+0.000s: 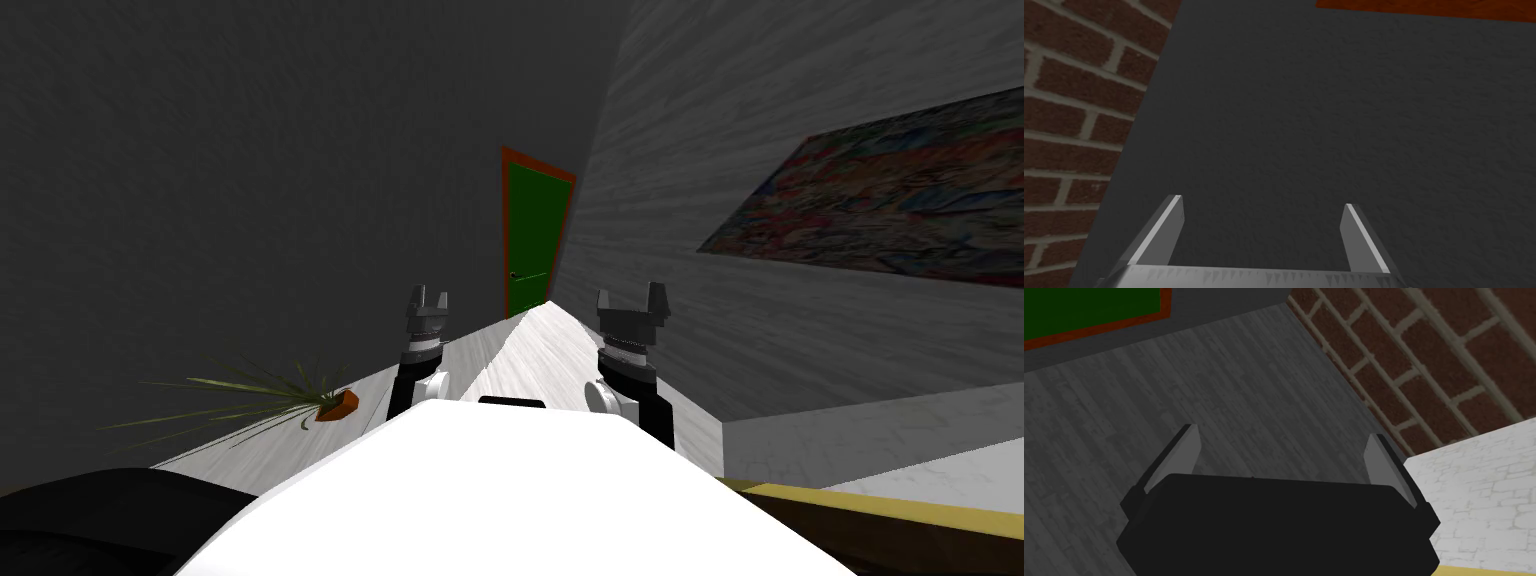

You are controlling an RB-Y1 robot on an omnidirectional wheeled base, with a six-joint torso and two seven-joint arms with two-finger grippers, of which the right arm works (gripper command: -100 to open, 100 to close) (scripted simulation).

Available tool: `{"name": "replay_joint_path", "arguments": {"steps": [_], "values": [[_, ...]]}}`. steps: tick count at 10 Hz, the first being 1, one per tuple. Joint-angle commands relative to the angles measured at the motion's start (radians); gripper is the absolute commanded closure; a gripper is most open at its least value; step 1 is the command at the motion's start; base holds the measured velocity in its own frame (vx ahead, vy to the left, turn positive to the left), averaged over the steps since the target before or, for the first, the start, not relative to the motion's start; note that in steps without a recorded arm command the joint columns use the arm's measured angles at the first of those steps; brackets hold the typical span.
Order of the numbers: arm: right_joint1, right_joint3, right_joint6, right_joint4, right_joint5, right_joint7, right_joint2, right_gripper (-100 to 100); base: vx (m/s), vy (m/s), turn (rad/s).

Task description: Pull the door open

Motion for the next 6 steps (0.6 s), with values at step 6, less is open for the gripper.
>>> {"name": "replay_joint_path", "arguments": {"steps": [6], "values": [[-0.047,-0.015,-0.021,0.128,-0.004,-0.002,-0.030,-100,0.085,-0.021,0.090]]}}
